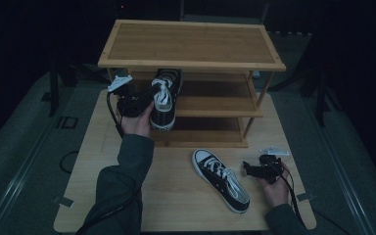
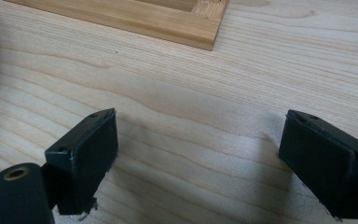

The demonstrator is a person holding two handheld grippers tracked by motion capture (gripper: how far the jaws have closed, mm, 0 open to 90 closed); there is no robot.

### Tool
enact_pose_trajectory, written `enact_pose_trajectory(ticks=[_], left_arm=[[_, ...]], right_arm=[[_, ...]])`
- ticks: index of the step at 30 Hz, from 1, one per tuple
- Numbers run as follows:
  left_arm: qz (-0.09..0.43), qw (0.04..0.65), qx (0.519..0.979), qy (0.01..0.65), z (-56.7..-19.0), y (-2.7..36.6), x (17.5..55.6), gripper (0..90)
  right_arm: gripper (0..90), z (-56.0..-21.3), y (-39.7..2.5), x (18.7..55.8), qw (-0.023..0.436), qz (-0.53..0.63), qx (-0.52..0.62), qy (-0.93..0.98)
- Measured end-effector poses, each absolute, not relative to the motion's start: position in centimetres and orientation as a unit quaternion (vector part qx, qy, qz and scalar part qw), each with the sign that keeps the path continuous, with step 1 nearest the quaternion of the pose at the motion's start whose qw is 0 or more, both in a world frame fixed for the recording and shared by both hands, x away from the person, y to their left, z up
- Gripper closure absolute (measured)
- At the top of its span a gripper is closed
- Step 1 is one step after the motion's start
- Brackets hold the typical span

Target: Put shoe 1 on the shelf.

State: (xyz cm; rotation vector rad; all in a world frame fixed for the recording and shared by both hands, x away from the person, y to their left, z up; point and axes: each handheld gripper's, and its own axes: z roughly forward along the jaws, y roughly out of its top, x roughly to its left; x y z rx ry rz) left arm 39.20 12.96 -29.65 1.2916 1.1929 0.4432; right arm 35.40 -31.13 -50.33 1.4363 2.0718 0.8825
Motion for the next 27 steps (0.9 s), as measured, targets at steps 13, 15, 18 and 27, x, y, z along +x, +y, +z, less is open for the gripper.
enact_pose_trajectory(ticks=[13,15,18,27], left_arm=[[0.195,0.622,0.54,0.532,-30.8,10.8,42.8,87.1],[0.196,0.618,0.544,0.532,-30.9,10.7,43.4,87.1],[0.192,0.62,0.536,0.54,-31.1,10.3,44.3,87.1],[0.191,0.613,0.533,0.552,-31.8,10.3,45.8,87.1]], right_arm=[[11.0,-50.3,-31.1,35.4,0.233,0.321,0.523,0.754],[11.0,-50.3,-31.1,35.4,0.233,0.321,0.523,0.754],[11.0,-50.3,-31.1,35.4,0.233,0.321,0.523,0.754],[11.0,-50.3,-31.1,35.4,0.233,0.321,0.523,0.754]])
